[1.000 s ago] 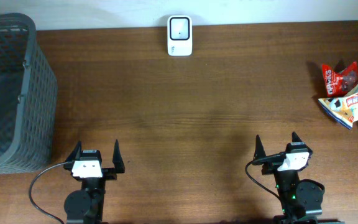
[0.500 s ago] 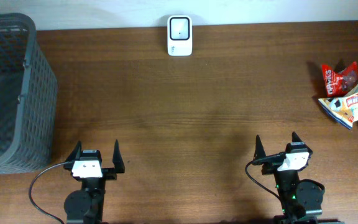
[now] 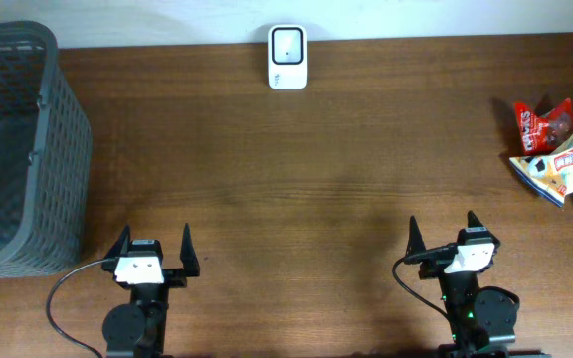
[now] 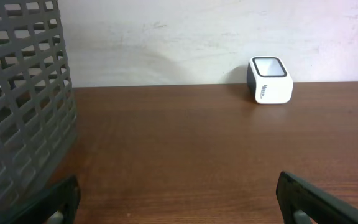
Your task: Scan the item barcode
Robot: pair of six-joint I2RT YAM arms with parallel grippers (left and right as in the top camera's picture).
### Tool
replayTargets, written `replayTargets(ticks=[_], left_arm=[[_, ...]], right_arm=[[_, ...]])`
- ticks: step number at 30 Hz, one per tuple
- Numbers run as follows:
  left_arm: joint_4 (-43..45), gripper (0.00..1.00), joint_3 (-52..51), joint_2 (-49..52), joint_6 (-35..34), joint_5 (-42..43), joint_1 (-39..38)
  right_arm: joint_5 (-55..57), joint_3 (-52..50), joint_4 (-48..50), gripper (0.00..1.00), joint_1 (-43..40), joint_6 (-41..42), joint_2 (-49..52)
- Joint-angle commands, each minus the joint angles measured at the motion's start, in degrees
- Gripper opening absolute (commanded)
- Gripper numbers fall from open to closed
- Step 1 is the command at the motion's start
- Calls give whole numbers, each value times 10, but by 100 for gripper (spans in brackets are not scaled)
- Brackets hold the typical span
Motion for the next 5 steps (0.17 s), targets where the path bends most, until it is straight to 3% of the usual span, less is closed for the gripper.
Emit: replayTargets(ticks=[1,5], left_arm=[[2,99,-5,-6,-4,9,3],[2,99,-5,-6,-4,9,3]], right_arm=[[1,-5,-1,98,4,-4,-4],[1,-5,-1,98,4,-4,-4]])
